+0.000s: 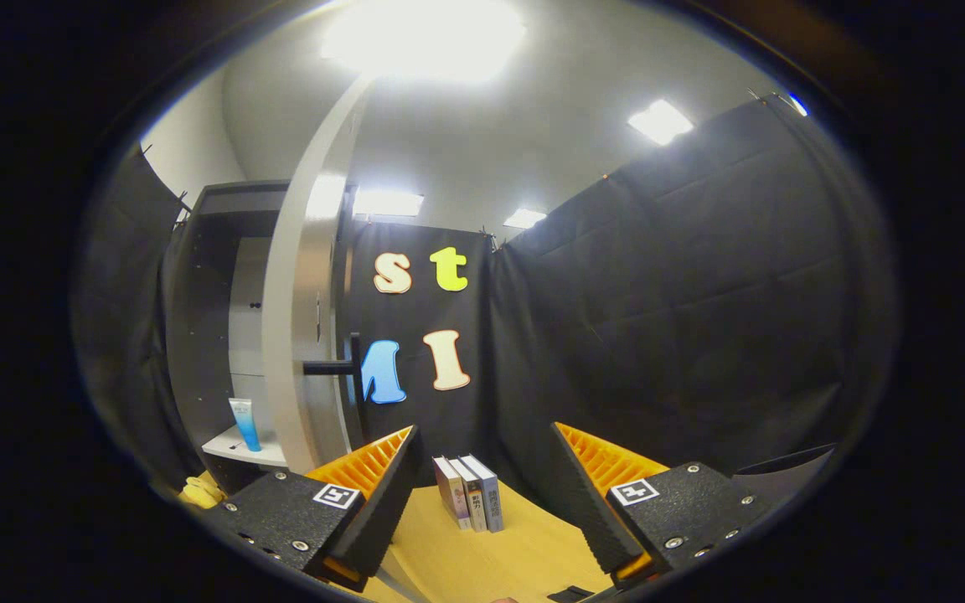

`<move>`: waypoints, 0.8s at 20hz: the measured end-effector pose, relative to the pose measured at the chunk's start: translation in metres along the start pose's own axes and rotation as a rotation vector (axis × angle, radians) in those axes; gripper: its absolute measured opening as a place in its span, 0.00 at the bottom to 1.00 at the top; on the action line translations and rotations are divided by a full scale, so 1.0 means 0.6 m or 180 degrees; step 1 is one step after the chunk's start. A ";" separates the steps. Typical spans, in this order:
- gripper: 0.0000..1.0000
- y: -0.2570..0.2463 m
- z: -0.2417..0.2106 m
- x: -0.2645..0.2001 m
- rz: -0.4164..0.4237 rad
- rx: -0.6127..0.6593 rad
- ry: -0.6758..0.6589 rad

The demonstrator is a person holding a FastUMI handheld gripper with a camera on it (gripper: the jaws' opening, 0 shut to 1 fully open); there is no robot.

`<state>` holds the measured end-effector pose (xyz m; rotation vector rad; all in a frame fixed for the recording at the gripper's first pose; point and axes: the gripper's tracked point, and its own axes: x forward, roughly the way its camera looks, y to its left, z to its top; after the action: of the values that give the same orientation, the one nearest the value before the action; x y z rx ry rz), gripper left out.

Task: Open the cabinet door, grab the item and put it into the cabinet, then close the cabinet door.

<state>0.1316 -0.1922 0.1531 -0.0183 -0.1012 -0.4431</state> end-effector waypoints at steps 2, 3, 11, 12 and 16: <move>0.93 0.009 -0.012 0.014 -0.0054 0.0014 0.0123; 0.93 0.007 -0.009 0.014 -0.0097 0.0003 0.0092; 0.91 0.062 -0.002 -0.026 -0.0011 -0.0227 0.0034; 0.91 0.072 -0.002 -0.032 0.0020 -0.0211 0.0041; 0.91 0.121 -0.002 -0.055 0.0169 -0.0236 0.0049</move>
<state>0.1333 -0.1123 0.1487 -0.0903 -0.0688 -0.3936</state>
